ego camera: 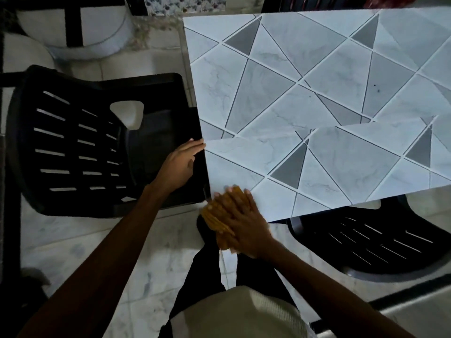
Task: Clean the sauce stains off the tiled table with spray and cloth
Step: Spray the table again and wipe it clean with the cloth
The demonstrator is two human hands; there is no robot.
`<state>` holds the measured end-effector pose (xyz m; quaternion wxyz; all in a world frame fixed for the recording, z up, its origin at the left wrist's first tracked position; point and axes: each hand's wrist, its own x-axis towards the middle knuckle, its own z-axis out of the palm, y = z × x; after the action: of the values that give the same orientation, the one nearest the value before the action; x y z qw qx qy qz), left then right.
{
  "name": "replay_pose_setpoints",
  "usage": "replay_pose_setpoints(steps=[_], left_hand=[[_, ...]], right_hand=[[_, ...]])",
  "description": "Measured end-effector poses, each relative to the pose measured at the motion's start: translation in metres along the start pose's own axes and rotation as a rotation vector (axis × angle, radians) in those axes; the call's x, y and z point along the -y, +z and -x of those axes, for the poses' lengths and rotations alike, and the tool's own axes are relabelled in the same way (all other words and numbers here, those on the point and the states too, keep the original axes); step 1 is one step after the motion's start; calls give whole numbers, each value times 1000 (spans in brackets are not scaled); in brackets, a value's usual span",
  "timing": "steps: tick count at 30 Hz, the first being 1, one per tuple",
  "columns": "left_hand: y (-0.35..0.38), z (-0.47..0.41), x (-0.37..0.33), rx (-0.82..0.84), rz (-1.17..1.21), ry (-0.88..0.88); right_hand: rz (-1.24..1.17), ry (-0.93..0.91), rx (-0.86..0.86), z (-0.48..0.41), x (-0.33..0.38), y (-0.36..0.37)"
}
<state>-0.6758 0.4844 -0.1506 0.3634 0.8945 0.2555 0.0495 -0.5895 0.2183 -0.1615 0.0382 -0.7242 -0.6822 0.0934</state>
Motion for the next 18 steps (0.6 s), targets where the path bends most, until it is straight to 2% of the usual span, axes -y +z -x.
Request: replay_pose_setpoints(steps=[1,3,7,8,10,12,14,16,18], left_hand=[[2,-2,-3,-10,-1,4],[7,-5,-11,-13,-2,13],[20,-5,-18,-20,-11,40],[22,-4,-18,-29,-9,34],[29,-6,-25,-49,10,16],[34,-10,-34,-67,29,-4],[39,-16,-42,-65,21,-29],[45,-22,-47,-45,-18,-42],[57,-28,-57,-5,-94,-25]], right_hand=[[6,2,12,12,-14,-3],[9,130,29,30,-50,-10],[-27,659,-15,9,-97,-26],[-50,720,-24,-8,-91,-27],[-65,648,-20,-33,-63,-25],[-56,422,-6,-40,-28,-20],[-85,282,-3,-30,-18,-16],[-78,235,-24,-21,-42,-16],[-88,346,-37,-5,-86,-15]])
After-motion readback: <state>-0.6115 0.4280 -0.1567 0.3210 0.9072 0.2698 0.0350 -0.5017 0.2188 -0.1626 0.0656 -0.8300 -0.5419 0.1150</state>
